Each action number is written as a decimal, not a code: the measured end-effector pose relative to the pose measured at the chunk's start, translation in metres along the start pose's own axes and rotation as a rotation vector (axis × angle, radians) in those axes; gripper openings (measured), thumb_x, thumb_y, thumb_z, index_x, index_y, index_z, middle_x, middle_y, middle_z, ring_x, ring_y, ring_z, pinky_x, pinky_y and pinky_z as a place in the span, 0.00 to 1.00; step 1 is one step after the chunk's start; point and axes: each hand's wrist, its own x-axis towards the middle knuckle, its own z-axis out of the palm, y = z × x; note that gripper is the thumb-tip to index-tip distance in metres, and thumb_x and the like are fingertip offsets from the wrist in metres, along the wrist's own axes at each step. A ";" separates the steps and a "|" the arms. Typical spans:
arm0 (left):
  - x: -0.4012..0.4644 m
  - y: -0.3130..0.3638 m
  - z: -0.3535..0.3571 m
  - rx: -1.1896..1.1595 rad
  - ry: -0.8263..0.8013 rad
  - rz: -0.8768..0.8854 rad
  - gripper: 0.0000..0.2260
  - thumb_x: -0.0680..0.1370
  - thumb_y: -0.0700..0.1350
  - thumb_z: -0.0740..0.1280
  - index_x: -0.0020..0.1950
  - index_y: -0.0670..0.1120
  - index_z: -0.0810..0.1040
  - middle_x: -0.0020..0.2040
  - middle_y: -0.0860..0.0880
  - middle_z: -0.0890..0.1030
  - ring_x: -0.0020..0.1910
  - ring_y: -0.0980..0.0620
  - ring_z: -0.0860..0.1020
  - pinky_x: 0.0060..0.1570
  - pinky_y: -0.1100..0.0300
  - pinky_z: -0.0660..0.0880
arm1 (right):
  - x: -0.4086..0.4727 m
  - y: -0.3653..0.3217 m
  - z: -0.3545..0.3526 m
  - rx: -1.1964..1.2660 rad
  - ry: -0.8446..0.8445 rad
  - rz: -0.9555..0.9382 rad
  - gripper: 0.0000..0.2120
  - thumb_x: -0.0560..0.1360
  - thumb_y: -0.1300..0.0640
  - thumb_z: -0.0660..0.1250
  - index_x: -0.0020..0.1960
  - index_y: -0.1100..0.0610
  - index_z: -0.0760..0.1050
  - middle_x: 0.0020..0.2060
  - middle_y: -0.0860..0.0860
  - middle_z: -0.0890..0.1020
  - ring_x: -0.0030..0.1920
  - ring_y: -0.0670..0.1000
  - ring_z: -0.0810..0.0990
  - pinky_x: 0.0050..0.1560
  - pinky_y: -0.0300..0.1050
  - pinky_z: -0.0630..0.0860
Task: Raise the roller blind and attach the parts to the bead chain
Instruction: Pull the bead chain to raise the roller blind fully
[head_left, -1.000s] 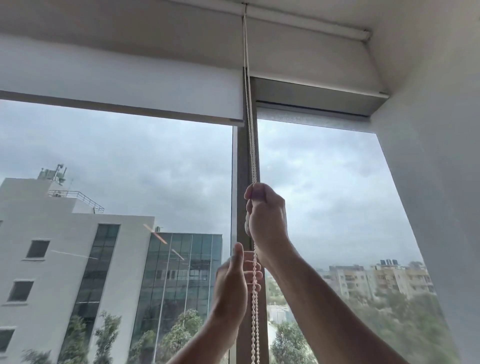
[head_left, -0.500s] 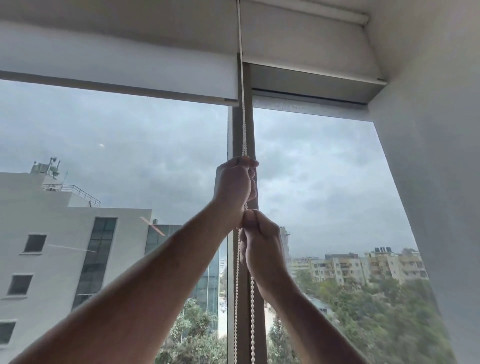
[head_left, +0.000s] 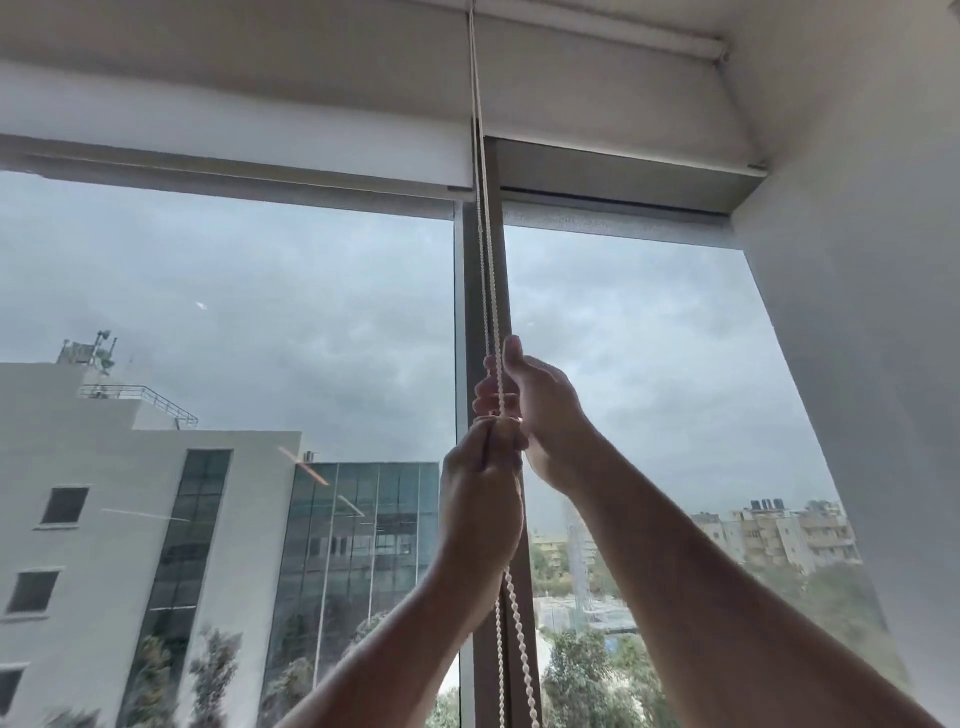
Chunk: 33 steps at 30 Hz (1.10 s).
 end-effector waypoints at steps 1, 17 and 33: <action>-0.001 -0.002 -0.001 0.009 0.001 0.006 0.16 0.83 0.42 0.59 0.35 0.47 0.77 0.27 0.55 0.69 0.29 0.53 0.64 0.32 0.55 0.60 | 0.004 -0.010 0.005 -0.006 -0.004 0.026 0.19 0.82 0.44 0.59 0.51 0.60 0.76 0.36 0.54 0.78 0.33 0.52 0.78 0.35 0.46 0.76; -0.013 -0.011 -0.034 -0.040 -0.138 -0.108 0.18 0.84 0.45 0.57 0.41 0.42 0.82 0.26 0.47 0.77 0.24 0.54 0.74 0.25 0.65 0.70 | 0.017 -0.025 0.039 0.005 0.136 -0.183 0.18 0.68 0.66 0.47 0.37 0.53 0.74 0.24 0.50 0.63 0.19 0.47 0.58 0.22 0.36 0.55; 0.073 0.026 -0.020 -0.084 -0.127 -0.256 0.14 0.82 0.52 0.63 0.51 0.43 0.80 0.44 0.42 0.85 0.37 0.50 0.84 0.31 0.61 0.78 | -0.038 0.068 0.023 -0.178 0.147 -0.296 0.20 0.79 0.61 0.57 0.31 0.48 0.76 0.19 0.41 0.69 0.22 0.41 0.64 0.28 0.41 0.61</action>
